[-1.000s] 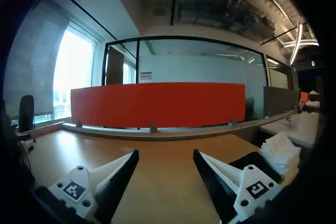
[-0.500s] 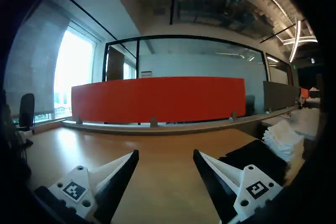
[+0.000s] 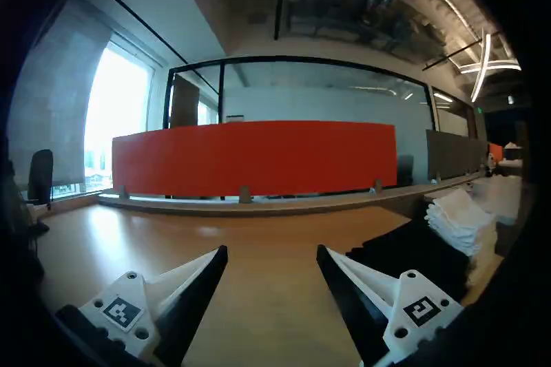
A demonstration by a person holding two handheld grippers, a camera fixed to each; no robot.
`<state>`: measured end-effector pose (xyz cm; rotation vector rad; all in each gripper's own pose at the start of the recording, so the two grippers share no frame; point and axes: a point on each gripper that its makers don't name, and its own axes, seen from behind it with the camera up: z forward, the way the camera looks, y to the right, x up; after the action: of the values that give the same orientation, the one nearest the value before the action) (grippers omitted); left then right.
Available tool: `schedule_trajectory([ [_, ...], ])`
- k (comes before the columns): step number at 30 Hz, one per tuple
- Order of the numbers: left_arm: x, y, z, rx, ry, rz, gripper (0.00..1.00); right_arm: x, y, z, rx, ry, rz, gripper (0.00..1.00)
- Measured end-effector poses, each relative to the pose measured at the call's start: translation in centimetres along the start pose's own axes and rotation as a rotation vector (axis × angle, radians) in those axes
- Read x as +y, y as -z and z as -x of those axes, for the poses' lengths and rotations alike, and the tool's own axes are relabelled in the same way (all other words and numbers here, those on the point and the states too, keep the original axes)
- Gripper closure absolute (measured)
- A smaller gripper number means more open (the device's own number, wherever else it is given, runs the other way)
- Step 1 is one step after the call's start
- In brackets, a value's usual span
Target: Fold towel
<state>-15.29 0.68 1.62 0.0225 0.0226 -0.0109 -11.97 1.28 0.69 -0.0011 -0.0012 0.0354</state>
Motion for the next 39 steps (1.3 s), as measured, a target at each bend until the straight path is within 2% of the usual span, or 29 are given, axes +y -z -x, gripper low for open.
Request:
schedule_trajectory([
  [12,0.04,-0.07,-0.03,0.000,0.000,0.000,0.02,-0.85,0.26,0.11,0.006,0.033,-0.015,0.00],
  [39,0.00,-0.05,0.03,0.000,0.001,0.000,0.02,-0.96,0.32,0.47,0.004,0.032,-0.015,0.00],
])
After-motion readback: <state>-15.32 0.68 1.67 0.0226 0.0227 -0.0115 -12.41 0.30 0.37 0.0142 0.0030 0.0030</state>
